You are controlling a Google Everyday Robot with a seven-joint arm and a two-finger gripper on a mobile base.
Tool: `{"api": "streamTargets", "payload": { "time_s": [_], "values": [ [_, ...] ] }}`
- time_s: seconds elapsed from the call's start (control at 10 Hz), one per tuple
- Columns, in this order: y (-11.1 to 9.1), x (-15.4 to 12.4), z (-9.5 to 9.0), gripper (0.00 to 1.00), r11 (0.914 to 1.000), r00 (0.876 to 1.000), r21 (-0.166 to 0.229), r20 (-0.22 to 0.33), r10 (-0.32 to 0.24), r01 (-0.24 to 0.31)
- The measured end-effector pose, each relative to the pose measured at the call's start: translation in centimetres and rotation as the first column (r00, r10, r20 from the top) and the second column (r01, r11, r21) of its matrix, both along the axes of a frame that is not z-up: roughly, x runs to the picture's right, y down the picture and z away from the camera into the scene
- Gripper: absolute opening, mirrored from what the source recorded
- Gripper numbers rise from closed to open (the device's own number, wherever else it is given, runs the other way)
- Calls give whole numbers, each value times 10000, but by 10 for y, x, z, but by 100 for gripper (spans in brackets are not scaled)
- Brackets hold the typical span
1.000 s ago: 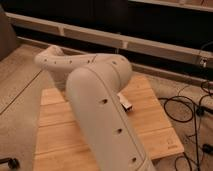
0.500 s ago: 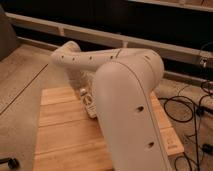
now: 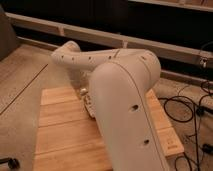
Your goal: Place the bottle in the ceramic bowl
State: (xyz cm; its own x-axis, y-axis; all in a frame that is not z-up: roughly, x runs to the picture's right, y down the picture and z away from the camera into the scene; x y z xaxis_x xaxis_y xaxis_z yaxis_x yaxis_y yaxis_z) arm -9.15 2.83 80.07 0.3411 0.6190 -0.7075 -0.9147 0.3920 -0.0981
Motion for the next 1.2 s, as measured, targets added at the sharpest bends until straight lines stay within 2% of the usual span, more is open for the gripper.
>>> {"api": "streamTargets", "payload": {
  "time_s": [0.2, 0.4, 0.6, 0.7, 0.9, 1.2],
  "values": [
    [3, 27, 14, 0, 9986, 9977, -264, -518, 438, -452],
    [8, 50, 35, 0, 9937, 9907, -461, -949, 974, -1021],
    [11, 65, 51, 0, 9900, 9847, -422, -1179, 1287, -1345],
    [6, 77, 62, 0, 9883, 9803, -221, -1325, 1467, -1509],
    [-3, 75, 73, 0, 9882, 9805, -7, -1246, 1520, -1533],
    [-10, 59, 84, 0, 9854, 9824, 119, -773, 1702, -1698]
  ]
}}
